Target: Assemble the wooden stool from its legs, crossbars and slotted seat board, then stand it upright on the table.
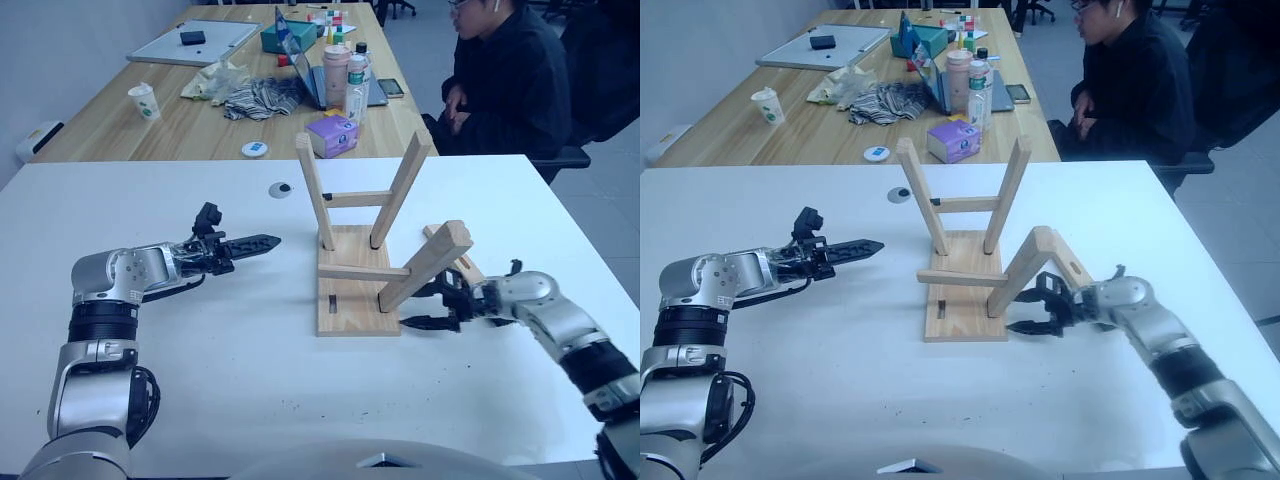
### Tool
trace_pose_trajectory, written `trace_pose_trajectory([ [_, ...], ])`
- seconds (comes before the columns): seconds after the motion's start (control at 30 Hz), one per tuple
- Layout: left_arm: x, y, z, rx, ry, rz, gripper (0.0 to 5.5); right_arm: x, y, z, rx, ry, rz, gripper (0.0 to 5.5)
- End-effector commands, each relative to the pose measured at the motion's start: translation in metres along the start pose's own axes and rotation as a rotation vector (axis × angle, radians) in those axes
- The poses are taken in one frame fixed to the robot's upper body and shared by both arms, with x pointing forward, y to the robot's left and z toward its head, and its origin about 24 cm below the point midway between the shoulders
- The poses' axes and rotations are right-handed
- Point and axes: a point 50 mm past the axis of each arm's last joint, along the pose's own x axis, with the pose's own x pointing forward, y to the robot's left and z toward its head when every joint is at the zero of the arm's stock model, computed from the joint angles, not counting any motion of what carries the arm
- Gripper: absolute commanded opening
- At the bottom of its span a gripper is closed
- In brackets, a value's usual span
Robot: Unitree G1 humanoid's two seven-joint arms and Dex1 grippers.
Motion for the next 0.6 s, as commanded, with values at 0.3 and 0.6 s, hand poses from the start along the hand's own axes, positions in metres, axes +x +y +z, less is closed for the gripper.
trace_pose_trajectory([
  [0.3, -0.027, 0.026, 0.023, 0.226, -0.380, 0.409, 4.35, -0.066, -0.043, 0.008, 0.096, 0.002, -0.570, 4.44],
  [0.6, -0.006, 0.021, 0.009, 0.350, -0.423, 0.466, 4.35, -0.030, -0.007, -0.051, 0.393, 0.073, -0.778, 4.44],
])
